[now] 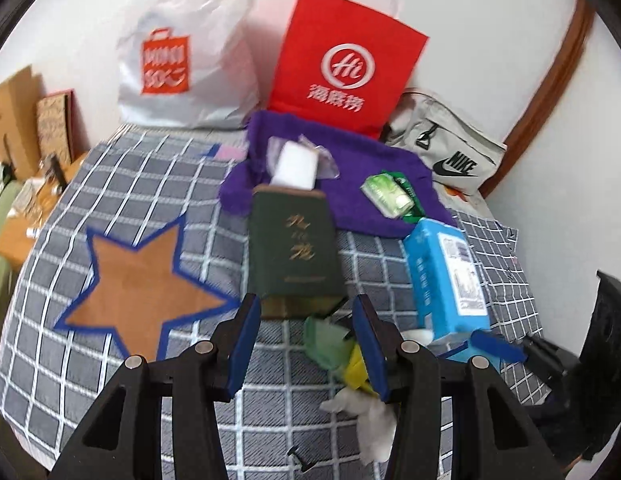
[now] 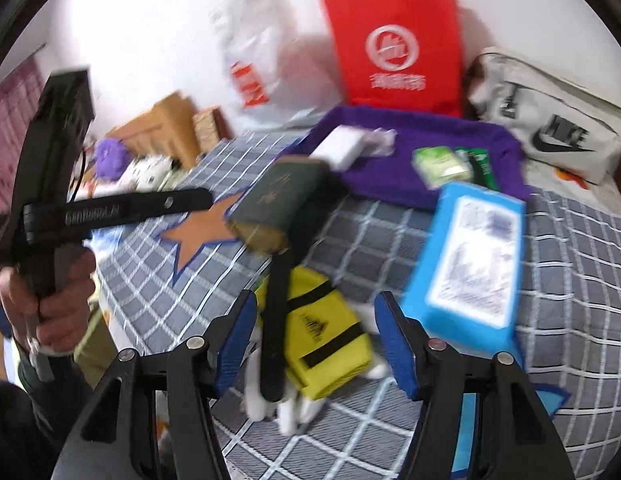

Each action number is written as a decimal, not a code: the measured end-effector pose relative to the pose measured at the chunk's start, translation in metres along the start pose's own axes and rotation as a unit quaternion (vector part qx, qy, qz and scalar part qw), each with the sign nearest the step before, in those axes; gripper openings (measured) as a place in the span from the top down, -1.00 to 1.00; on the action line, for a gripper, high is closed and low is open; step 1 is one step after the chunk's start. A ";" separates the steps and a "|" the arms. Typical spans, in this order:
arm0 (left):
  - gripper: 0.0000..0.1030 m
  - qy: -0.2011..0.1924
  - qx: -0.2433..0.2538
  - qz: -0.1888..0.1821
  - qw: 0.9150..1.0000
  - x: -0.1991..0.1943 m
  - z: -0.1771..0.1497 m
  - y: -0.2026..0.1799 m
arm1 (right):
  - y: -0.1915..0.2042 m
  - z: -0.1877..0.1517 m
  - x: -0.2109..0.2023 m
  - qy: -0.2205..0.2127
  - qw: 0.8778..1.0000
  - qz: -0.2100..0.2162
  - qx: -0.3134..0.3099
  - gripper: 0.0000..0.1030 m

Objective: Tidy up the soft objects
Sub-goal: 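Move the right tool to the black watch strap while the left tool returns toward the yellow bag, then close the right tool on the black watch strap and lift it, then close the left tool on the yellow Adidas bag while the right tool holds the watch strap, then carry the yellow bag with the left tool while the right tool carries the strap toward the towel, then lower both tools onto the purple towel and open them to release bag and strap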

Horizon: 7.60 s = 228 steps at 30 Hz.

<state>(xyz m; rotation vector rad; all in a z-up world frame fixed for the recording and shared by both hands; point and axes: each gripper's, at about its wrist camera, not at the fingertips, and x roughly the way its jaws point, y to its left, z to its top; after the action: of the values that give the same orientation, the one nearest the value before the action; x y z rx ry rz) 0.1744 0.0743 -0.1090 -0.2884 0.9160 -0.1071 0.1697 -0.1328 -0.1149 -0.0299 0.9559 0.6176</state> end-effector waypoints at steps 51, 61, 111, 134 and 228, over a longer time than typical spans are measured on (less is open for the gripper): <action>0.12 0.058 -0.005 -0.004 0.998 0.035 -0.026 0.018 | -0.016 -0.013 0.069 0.051 0.997 0.048 0.023 0.38; 0.12 0.077 0.011 0.000 0.997 0.047 -0.030 0.007 | -0.024 -0.009 0.025 -0.006 0.999 0.033 0.024 0.62; 0.71 0.020 0.037 -0.054 0.998 0.025 -0.029 -0.023 | -0.083 -0.080 -0.014 0.021 0.995 -0.083 0.058 0.63; 0.72 -0.029 0.000 -0.030 0.999 -0.022 -0.010 0.006 | -0.060 -0.043 -0.057 -0.029 0.994 -0.093 0.056 0.63; 0.39 0.074 -0.020 0.000 0.997 0.183 0.153 -0.015 | -0.228 0.157 0.120 0.040 0.987 -0.084 0.131 0.11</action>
<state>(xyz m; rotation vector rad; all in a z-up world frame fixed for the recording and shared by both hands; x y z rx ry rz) 0.4079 0.0511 -0.1570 -0.3208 1.0658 -0.1121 0.4537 -0.2189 -0.1698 0.0996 1.0936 0.3345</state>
